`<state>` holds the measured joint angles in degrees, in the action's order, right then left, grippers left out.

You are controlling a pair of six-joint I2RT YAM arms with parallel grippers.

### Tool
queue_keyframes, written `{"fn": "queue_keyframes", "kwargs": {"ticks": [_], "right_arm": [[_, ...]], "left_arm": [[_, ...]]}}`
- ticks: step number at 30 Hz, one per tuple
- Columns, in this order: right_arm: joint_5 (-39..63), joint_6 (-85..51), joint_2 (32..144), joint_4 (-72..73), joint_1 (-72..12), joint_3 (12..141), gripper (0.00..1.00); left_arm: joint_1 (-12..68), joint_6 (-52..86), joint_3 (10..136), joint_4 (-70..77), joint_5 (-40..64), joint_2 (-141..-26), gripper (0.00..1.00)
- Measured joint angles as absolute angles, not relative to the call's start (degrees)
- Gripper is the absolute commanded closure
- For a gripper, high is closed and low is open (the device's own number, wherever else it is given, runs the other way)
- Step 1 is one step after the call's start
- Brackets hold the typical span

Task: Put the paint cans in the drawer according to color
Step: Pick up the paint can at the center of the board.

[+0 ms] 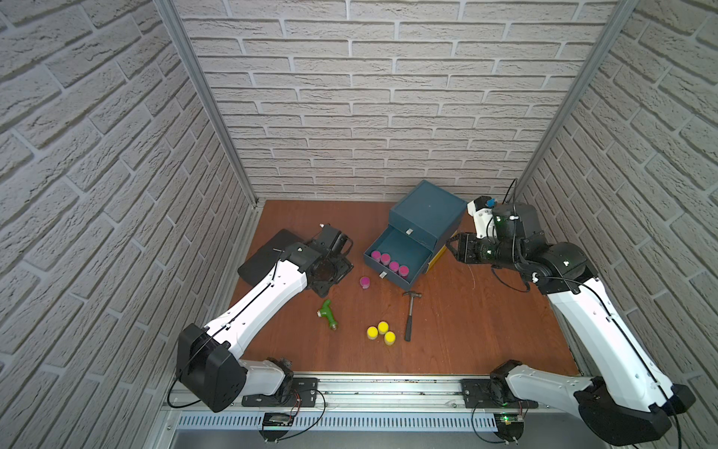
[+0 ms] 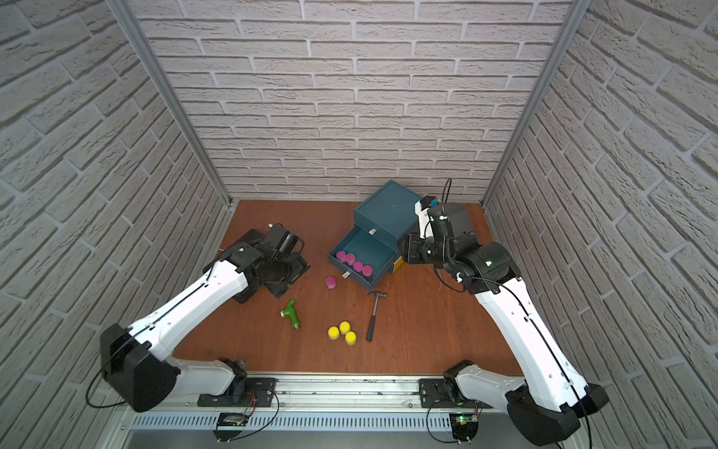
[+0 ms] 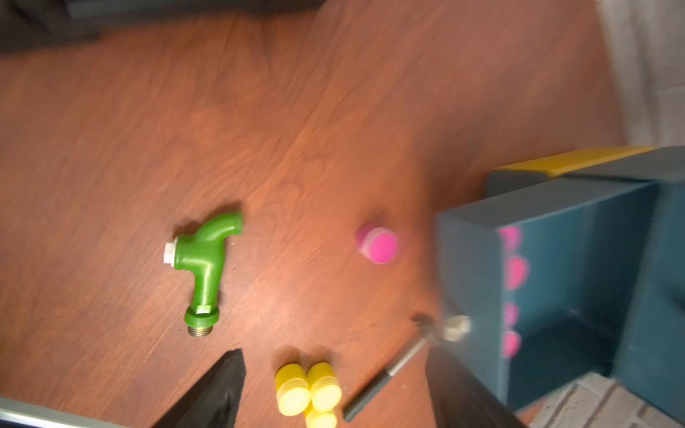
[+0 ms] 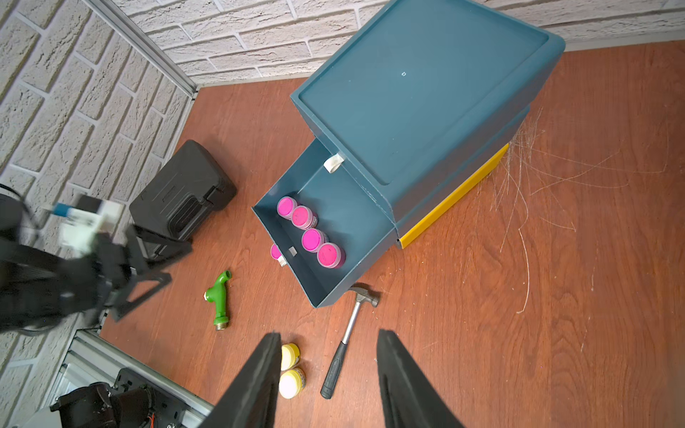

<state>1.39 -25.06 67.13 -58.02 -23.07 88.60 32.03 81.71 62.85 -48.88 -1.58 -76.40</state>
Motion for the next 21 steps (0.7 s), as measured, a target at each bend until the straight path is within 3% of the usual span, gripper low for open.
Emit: {"fn": "queue_keyframes", "kwargs": {"ticks": [4, 12, 21], "right_arm": [[1.8, -25.1, 68.1, -58.0, -23.1, 88.7, 0.52], [2.1, -25.1, 69.0, -58.0, -23.1, 88.8, 0.52], [1.8, -25.0, 68.9, -58.1, -23.1, 88.8, 0.52]], "left_arm": [[31.9, 81.9, 57.4, -41.6, 1.7, -80.1, 0.18], [31.9, 79.9, 60.2, -30.9, 6.8, -91.5, 0.18], [31.9, 78.6, 61.5, -26.9, 8.3, -96.1, 0.18]]}}
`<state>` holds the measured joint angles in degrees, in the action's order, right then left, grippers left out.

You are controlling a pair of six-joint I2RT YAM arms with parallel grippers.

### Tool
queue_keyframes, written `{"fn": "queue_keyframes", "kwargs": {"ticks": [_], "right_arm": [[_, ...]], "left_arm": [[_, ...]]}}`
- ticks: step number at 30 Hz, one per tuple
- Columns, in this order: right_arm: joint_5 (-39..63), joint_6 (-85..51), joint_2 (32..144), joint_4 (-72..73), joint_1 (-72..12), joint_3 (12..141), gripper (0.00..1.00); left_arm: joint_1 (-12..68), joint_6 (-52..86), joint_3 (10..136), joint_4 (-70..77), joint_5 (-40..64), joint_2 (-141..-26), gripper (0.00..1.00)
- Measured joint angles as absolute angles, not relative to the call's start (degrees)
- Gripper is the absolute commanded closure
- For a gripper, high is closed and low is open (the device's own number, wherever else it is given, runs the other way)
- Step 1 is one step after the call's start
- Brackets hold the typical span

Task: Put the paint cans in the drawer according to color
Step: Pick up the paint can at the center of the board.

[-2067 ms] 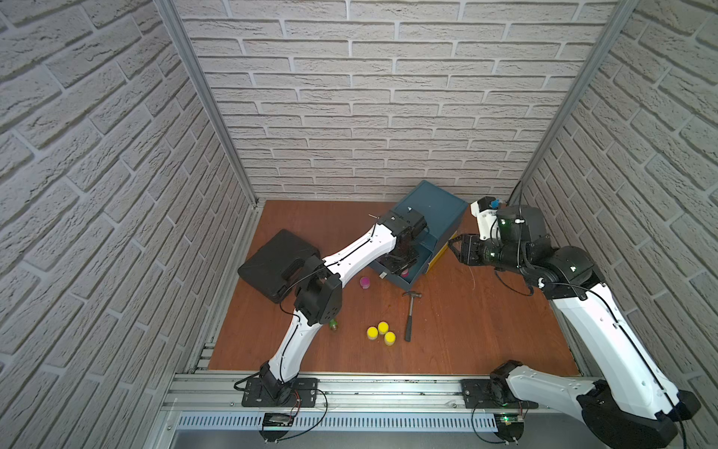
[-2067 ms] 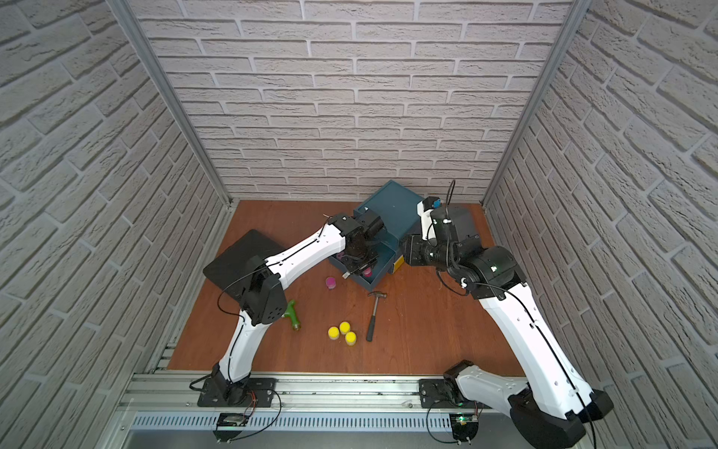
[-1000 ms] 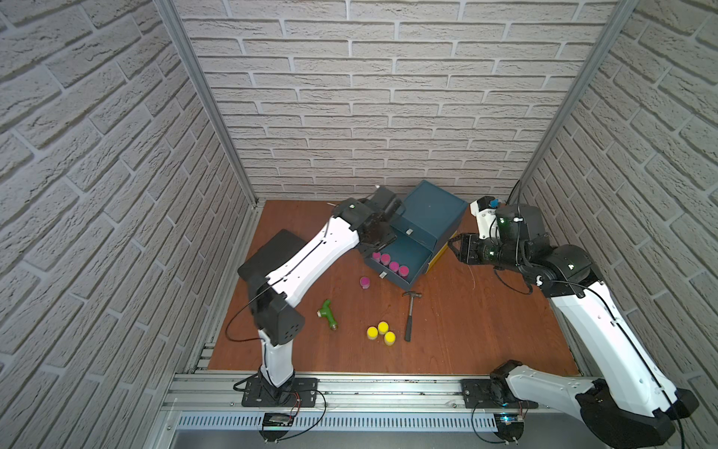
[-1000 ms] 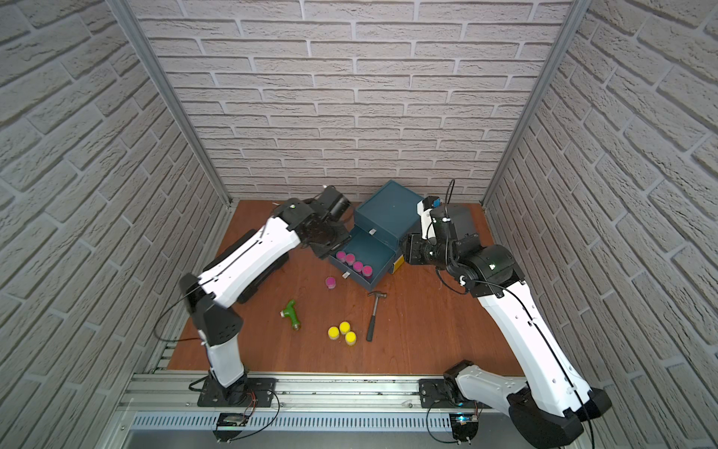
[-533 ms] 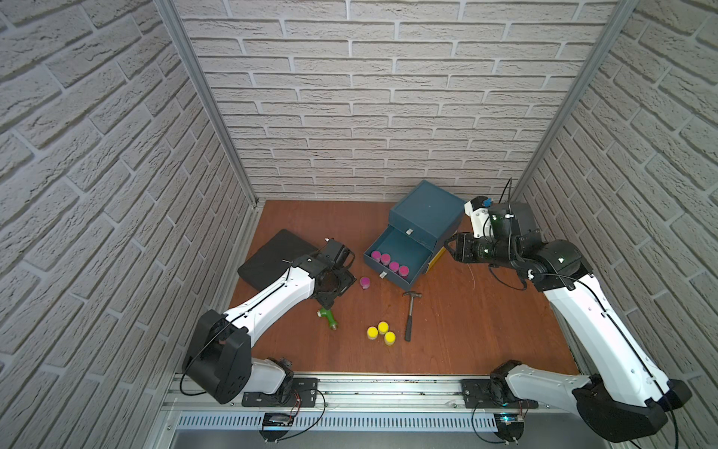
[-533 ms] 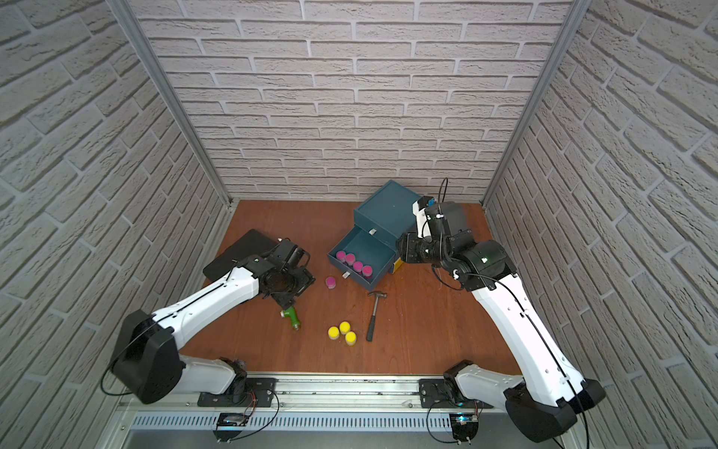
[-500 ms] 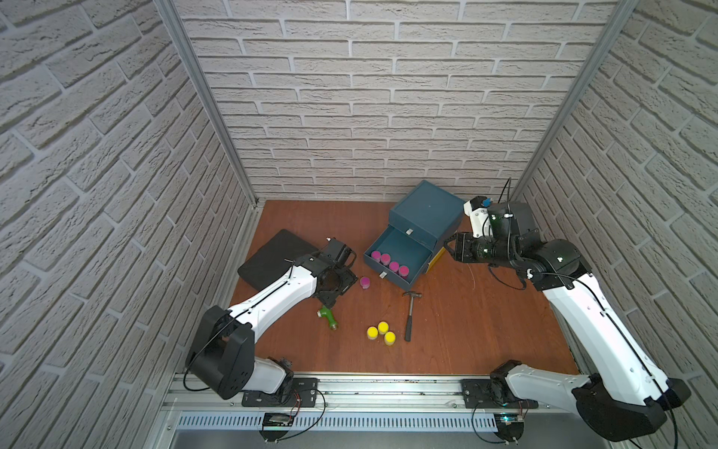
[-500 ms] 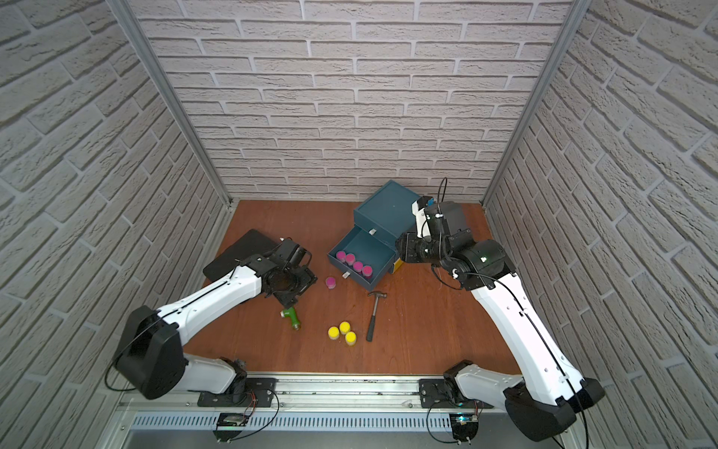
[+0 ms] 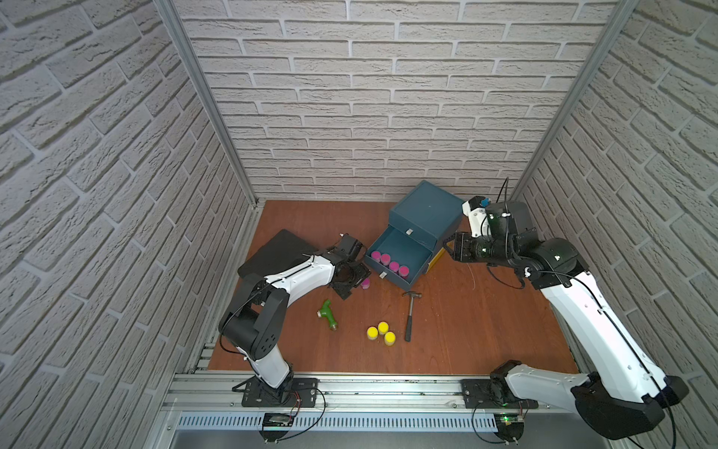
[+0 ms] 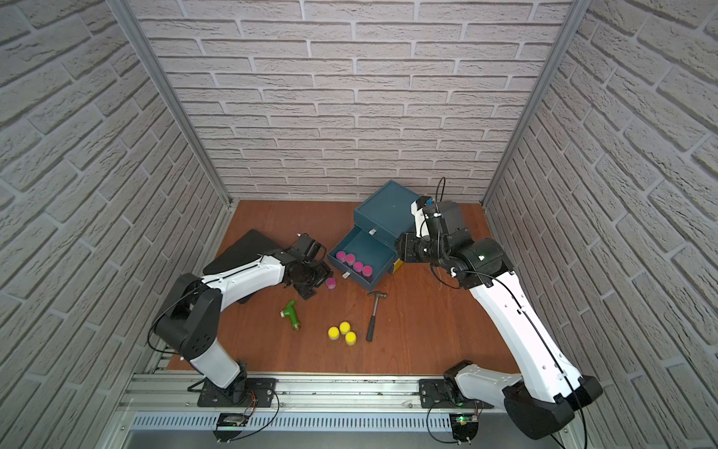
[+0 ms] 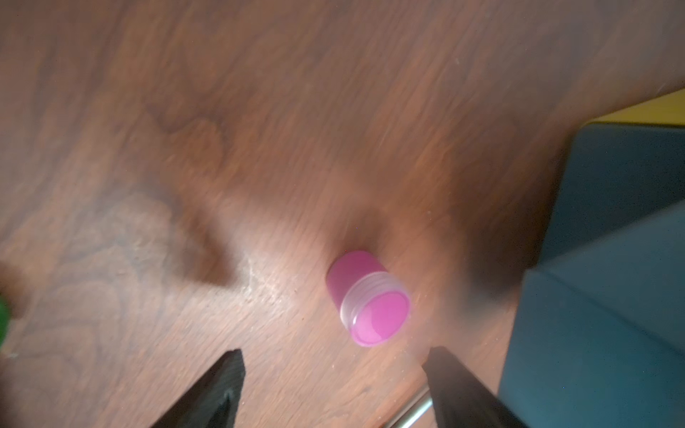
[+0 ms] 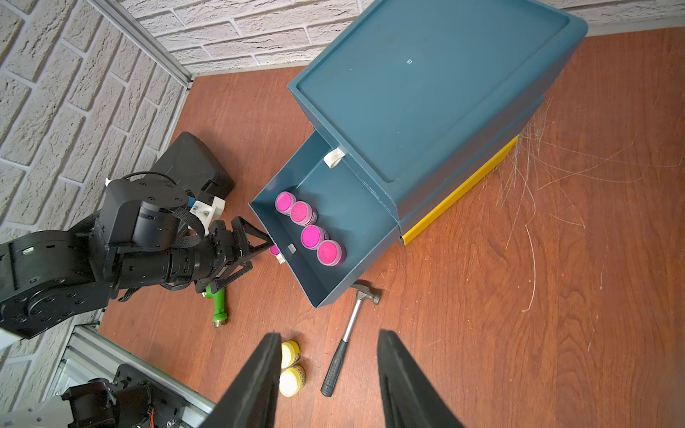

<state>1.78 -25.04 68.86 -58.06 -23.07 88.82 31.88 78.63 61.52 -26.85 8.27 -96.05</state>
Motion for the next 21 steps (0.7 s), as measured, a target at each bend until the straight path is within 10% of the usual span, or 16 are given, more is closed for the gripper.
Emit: {"fn": "queue_keyframes", "kwargs": {"ticks": [21], "right_arm": [[1.8, -25.0, 68.9, -58.1, -23.1, 88.8, 0.52]], "left_arm": [[31.9, 78.1, 63.0, -24.1, 8.0, -101.7, 0.25]]}}
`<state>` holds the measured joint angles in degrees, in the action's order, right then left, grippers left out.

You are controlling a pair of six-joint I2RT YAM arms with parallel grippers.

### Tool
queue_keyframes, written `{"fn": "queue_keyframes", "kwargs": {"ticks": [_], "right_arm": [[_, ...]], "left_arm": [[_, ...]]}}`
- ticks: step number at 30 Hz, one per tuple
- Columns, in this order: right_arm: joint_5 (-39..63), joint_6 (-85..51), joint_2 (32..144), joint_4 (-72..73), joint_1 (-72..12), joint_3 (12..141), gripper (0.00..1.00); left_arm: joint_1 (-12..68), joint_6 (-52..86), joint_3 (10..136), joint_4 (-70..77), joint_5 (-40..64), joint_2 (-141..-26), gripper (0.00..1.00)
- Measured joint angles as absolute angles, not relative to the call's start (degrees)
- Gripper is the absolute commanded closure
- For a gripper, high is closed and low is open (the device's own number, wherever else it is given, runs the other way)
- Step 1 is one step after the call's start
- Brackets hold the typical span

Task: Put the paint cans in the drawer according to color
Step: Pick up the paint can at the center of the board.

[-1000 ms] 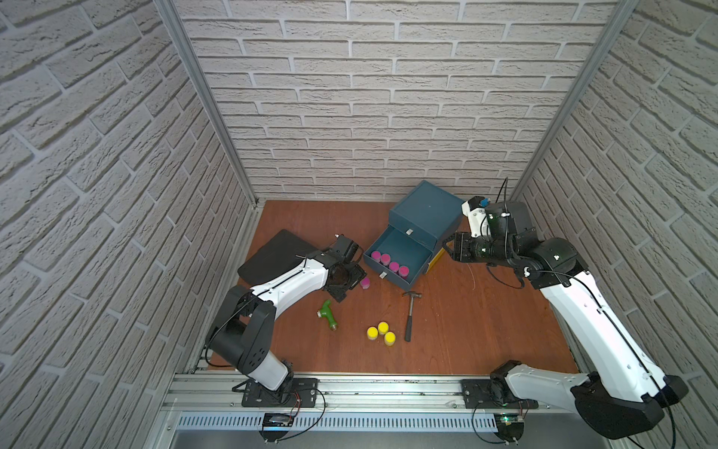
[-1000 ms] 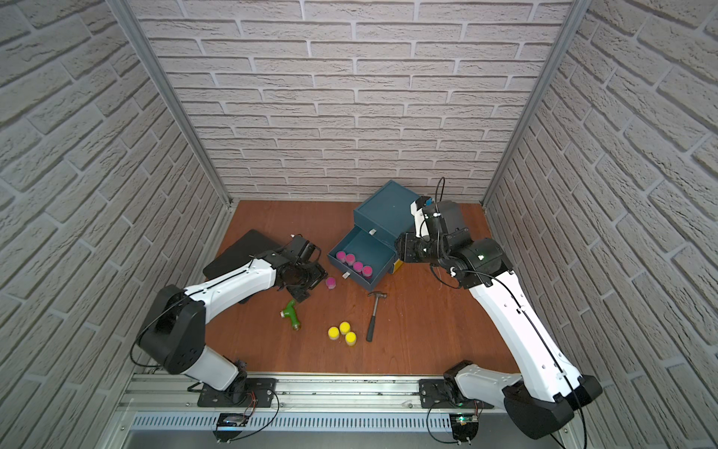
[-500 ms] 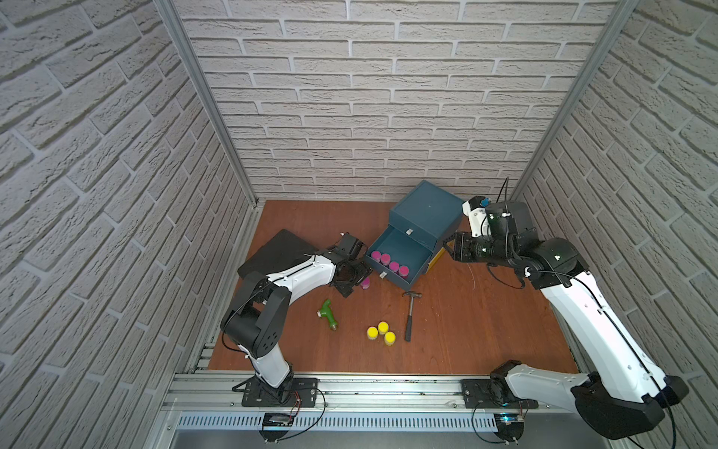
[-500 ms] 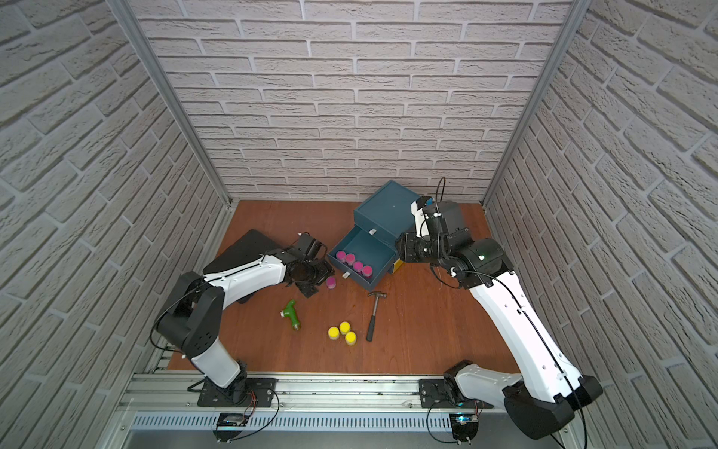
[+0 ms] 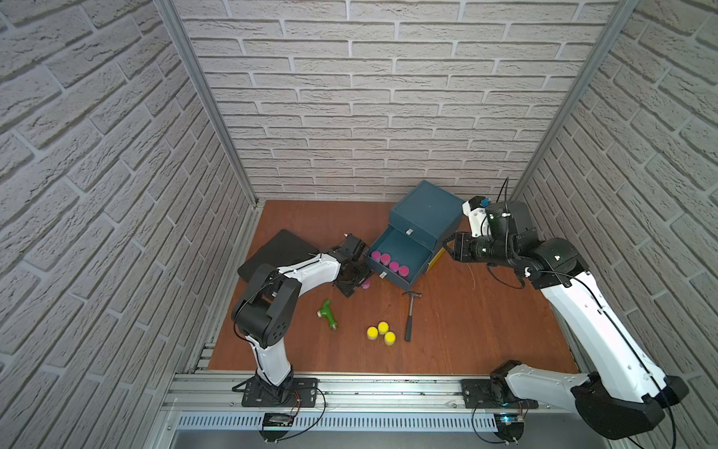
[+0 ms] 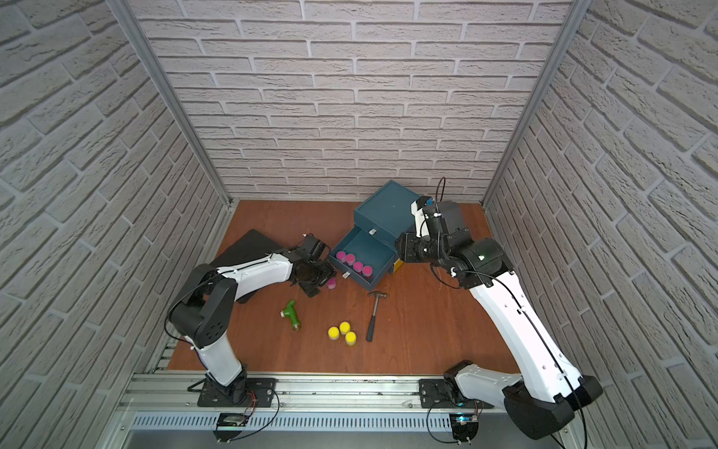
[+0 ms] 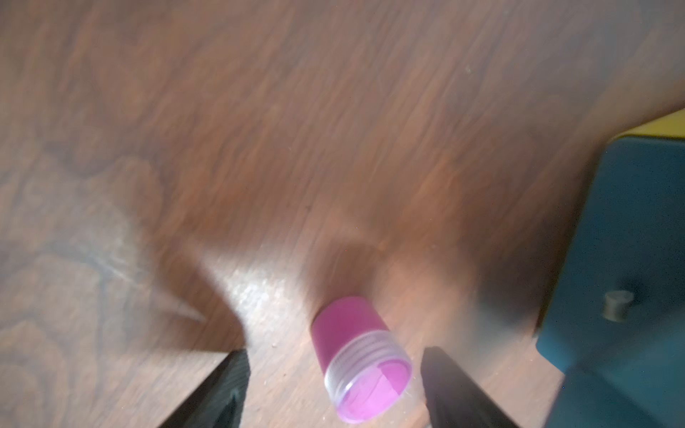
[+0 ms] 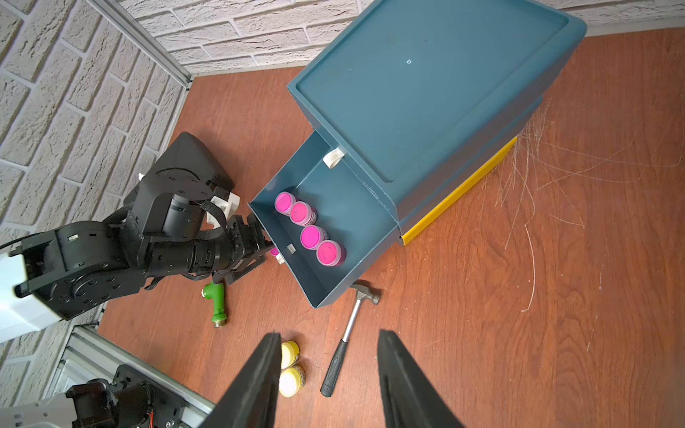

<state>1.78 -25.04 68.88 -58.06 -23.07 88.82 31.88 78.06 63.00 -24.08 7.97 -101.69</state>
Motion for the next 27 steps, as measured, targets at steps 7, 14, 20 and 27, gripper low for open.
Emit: {"fn": "queue_keyframes", "kwargs": {"ticks": [7, 14, 20, 27], "right_arm": [[1.8, -25.0, 68.9, -58.0, -23.1, 88.8, 0.52], [1.8, -25.0, 68.9, -58.0, -23.1, 88.8, 0.52], [1.8, -25.0, 68.9, -58.0, -23.0, 88.8, 0.52], [1.8, -25.0, 68.9, -58.0, -23.0, 88.8, 0.52]], "left_arm": [[31.9, 78.0, 64.8, -26.5, 8.0, -102.5, 0.34], [31.9, 78.0, 65.5, -29.8, 7.9, -102.5, 0.42], [31.9, 78.0, 65.5, -32.9, 8.0, -102.5, 0.45], [31.9, 78.0, 66.5, -35.4, 7.7, -102.5, 0.52]]}}
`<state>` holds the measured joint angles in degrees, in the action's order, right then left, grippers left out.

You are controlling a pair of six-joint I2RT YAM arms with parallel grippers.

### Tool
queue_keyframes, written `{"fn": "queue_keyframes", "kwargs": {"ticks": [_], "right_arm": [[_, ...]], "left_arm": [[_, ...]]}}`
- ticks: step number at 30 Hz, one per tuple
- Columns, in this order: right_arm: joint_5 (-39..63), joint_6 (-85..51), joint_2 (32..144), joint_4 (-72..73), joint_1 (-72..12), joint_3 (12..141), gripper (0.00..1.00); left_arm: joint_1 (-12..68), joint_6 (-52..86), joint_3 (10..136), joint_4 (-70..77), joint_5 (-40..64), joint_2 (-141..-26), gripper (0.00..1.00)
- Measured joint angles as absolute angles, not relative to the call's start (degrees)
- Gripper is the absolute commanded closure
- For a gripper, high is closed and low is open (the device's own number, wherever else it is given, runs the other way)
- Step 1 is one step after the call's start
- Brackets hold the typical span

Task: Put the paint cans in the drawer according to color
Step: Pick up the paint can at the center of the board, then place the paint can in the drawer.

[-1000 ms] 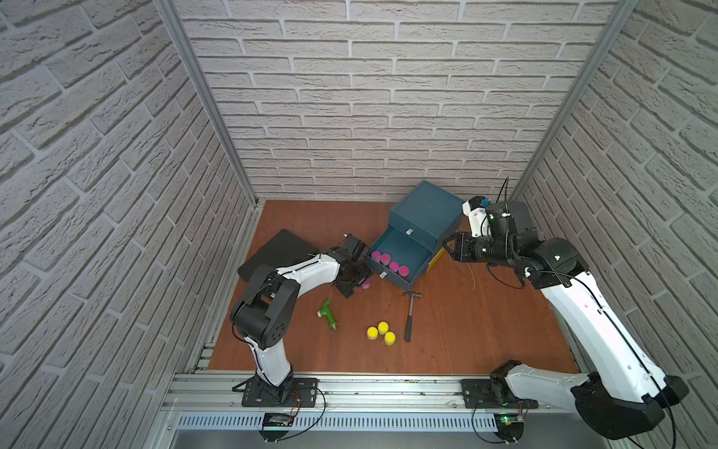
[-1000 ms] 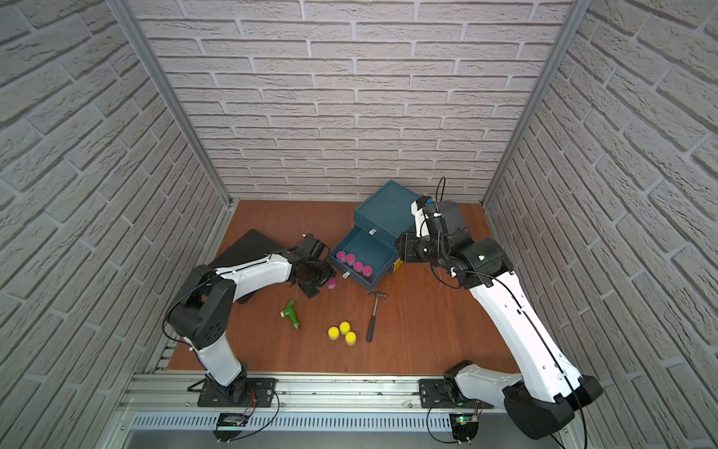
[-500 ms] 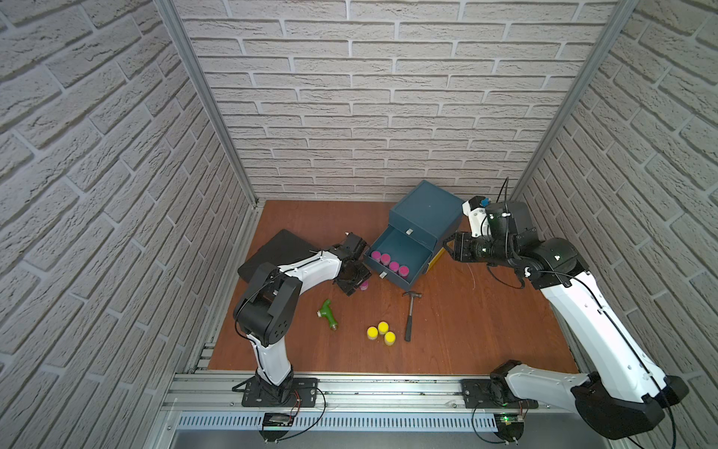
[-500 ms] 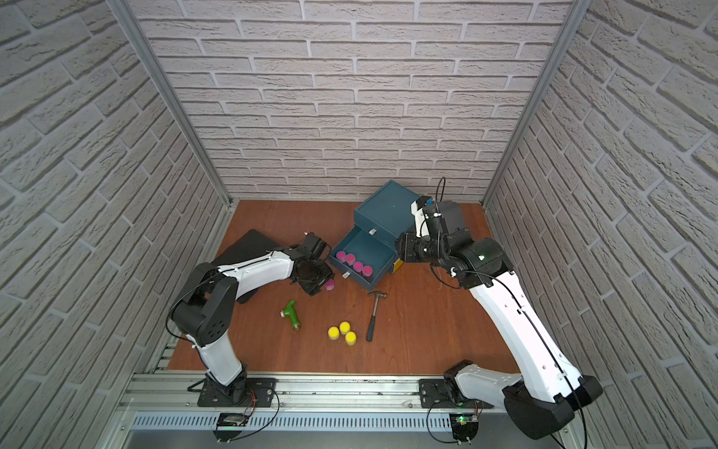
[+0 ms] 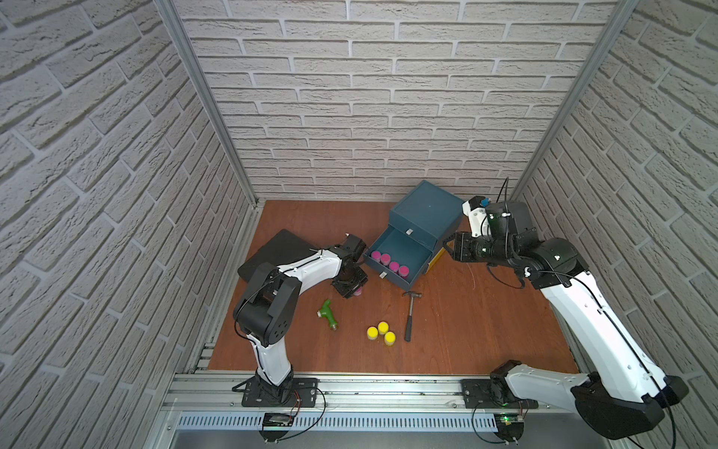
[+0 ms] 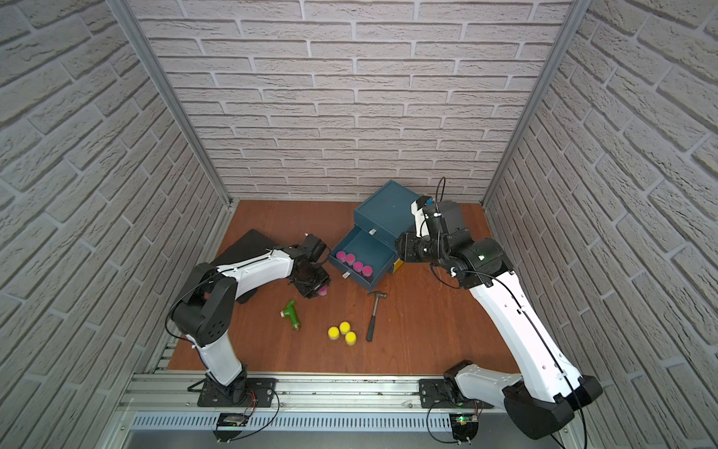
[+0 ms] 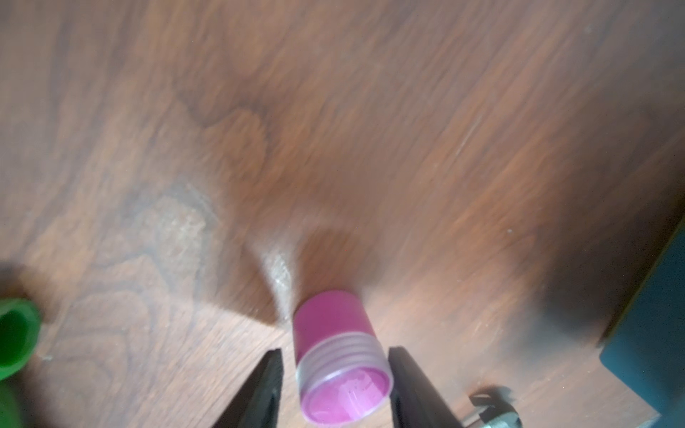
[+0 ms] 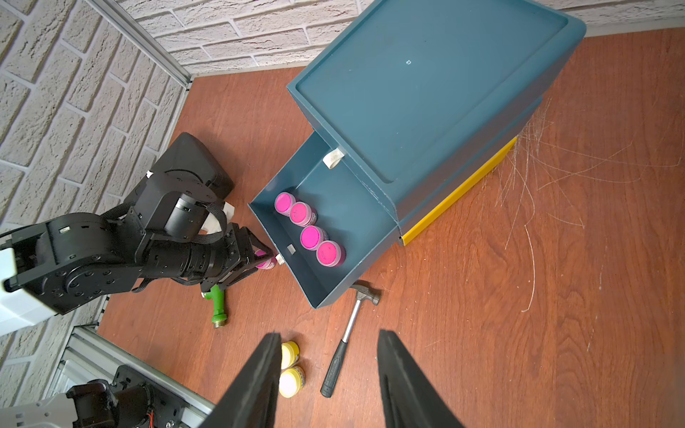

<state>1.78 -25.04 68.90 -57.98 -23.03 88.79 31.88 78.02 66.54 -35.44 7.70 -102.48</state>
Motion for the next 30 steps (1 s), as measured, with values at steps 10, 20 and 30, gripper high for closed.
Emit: {"fn": "queue_keyframes", "kwargs": {"ticks": [10, 20, 30], "right_arm": [[1.8, -25.0, 68.9, -57.9, -23.0, 88.8, 0.52], [1.5, -25.0, 68.9, -57.8, -22.9, 88.8, 0.52], [1.4, -25.1, 68.9, -57.6, -22.7, 88.8, 0.52]], "left_arm": [[31.9, 78.0, 67.0, -36.8, 6.7, -102.5, 0.69], [31.9, 78.0, 72.6, -45.8, 2.6, -97.5, 0.72], [31.6, 74.9, 98.7, -54.0, -0.1, -96.9, 0.72]]}}
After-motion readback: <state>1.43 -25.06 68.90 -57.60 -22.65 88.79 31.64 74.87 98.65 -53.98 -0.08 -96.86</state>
